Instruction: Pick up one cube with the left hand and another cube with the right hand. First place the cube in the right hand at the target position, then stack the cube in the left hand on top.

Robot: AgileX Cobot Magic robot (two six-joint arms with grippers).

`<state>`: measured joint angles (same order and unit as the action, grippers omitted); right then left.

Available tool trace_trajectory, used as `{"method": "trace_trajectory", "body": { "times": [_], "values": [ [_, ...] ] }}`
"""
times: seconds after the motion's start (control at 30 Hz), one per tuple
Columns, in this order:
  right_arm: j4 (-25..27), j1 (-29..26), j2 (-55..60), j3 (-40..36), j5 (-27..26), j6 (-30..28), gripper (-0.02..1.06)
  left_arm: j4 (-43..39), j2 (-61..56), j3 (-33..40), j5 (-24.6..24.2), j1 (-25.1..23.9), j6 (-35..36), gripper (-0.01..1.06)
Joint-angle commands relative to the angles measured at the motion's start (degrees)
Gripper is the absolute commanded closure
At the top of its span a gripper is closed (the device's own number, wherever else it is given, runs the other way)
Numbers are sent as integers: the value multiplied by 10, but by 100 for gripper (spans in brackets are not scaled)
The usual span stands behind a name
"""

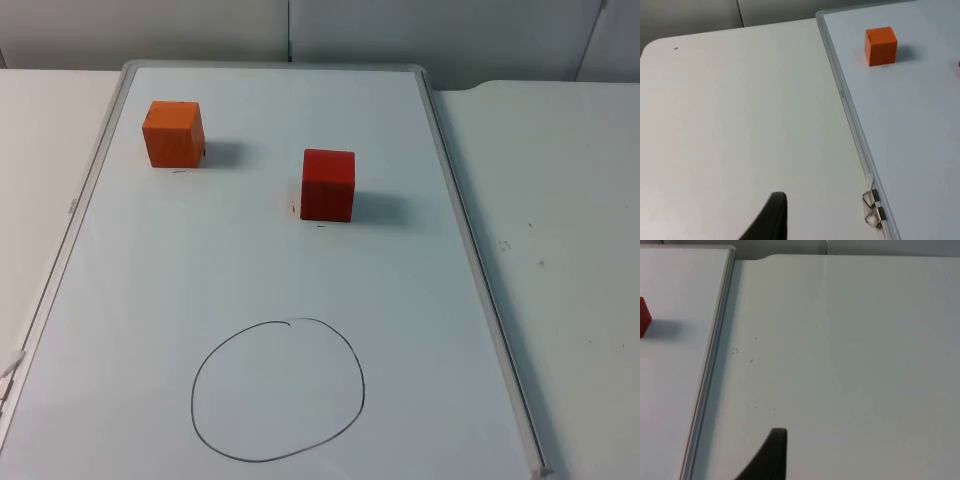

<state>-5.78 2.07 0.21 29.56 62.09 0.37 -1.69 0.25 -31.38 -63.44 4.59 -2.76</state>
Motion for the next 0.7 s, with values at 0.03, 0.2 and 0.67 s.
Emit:
{"method": "trace_trajectory", "body": {
  "times": [0.03, 0.2, 0.67],
  "values": [
    [-2, -3, -2, -5, -6, -4, 0, 3, -2, 1, 10, -2, 2, 0],
    [-2, -3, -2, -5, -6, -4, 0, -4, -2, 1, 25, -2, 2, 0],
    [-2, -3, -2, -5, -6, -4, 0, 0, -2, 1, 32, -2, 2, 0]
  ]
}}
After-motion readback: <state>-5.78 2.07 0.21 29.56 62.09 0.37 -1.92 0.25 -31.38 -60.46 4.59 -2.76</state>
